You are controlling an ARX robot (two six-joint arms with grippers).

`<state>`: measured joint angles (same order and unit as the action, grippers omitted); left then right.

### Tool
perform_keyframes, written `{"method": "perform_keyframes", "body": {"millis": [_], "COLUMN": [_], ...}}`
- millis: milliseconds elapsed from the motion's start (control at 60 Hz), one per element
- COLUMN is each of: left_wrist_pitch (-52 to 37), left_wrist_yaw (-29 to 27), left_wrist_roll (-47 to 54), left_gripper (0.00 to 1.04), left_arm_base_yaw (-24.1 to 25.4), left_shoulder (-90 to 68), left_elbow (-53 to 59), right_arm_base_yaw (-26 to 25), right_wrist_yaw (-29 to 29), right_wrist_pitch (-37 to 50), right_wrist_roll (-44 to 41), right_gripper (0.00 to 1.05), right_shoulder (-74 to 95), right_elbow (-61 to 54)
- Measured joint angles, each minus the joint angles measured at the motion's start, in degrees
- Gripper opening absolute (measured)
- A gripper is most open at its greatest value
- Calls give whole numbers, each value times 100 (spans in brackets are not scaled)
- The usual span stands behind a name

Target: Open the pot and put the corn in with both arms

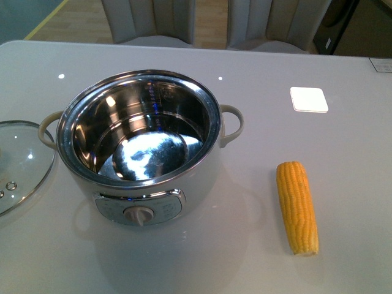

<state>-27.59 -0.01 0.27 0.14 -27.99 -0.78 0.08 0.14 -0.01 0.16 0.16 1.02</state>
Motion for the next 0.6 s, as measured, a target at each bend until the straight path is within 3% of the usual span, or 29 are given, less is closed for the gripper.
{"method": "perform_keyframes", "body": {"millis": [600], "left_wrist_pitch": [1475], "left_wrist_yaw": [0], "left_wrist_roll": [0], "left_gripper": [3], "left_arm_base_yaw": [0], "left_shoulder": [1521], "left_elbow": [2], "right_arm_base_yaw": [0], "right_wrist_yaw": [0], "right_wrist_pitch": [0], "right_wrist_roll": [-2], "right_gripper": [96], "right_shoulder": [0], "right_elbow": [0]}}
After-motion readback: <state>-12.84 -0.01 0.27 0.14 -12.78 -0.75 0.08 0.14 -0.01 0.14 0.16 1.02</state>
